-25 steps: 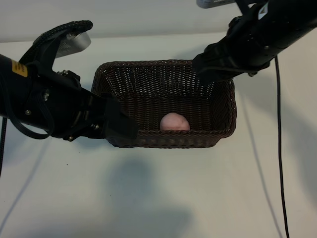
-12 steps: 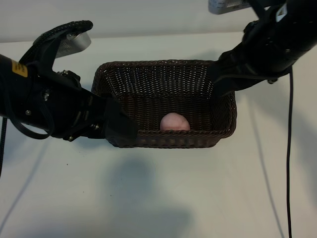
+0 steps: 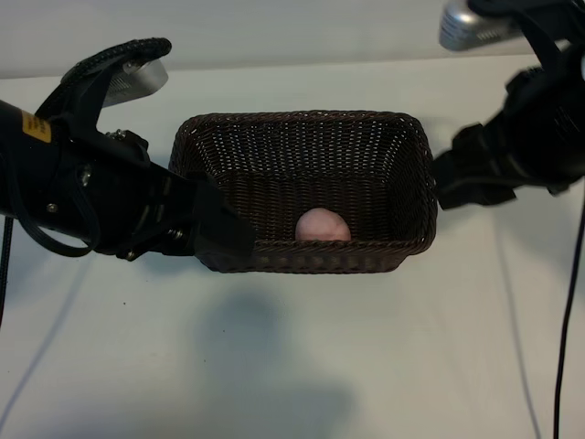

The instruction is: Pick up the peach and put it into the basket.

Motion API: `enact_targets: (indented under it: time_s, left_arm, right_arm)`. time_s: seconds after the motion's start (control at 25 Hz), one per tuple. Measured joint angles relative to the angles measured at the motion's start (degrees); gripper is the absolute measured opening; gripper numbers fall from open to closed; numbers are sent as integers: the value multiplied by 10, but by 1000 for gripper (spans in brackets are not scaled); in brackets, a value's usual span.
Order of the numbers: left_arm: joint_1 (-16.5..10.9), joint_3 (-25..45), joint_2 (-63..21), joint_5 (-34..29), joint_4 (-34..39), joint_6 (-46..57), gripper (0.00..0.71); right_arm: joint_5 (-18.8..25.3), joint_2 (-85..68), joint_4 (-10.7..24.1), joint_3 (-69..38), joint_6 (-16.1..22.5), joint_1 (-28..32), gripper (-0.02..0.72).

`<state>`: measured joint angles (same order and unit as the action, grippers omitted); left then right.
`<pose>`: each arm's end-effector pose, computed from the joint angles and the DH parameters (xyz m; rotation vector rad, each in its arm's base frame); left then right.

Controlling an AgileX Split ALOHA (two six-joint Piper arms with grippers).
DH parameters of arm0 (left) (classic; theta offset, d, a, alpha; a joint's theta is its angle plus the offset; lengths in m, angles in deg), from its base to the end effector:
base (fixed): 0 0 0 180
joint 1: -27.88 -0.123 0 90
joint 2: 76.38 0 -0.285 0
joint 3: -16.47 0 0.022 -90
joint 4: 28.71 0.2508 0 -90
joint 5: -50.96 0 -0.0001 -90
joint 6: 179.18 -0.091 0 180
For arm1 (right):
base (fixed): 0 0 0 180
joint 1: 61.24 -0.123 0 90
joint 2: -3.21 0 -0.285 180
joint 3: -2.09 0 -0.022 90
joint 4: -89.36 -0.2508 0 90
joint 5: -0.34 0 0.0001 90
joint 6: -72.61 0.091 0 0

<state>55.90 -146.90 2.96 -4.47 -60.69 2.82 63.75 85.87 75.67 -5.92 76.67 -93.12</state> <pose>0.1964 -0.1495 0.3303 0.3330 2.6509 -0.8876 0.2058 0.1507 0.3452 -0.5815 2.6788 0.5065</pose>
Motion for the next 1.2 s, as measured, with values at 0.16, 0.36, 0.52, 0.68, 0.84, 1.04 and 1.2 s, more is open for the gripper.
enact_targets:
  time_s: [0.16, 0.36, 0.52, 0.68, 0.84, 1.04, 1.2]
  left_arm:
    - [0, 0, 0, 0, 0, 0, 590]
    - [0, 0, 0, 0, 0, 0, 590]
    - [0, 0, 0, 0, 0, 0, 590]
    - [0, 0, 0, 0, 0, 0, 590]
    - [0, 0, 0, 0, 0, 0, 590]
    - [0, 0, 0, 0, 0, 0, 590]
    - [0, 0, 0, 0, 0, 0, 590]
  right_arm:
    - [-9, -42, -2, -31, 19, 0, 516]
    - [-6, -54, -12, -44, 26, -9, 516]
    - [-10, -54, -11, -44, 41, -37, 516]
    - [-10, -54, -11, -44, 45, -42, 516]
    - [-12, -54, -11, -44, 52, -42, 516]
    - [-12, -54, -12, -44, 54, -42, 516]
    - [-12, -54, -13, -44, 54, -42, 516]
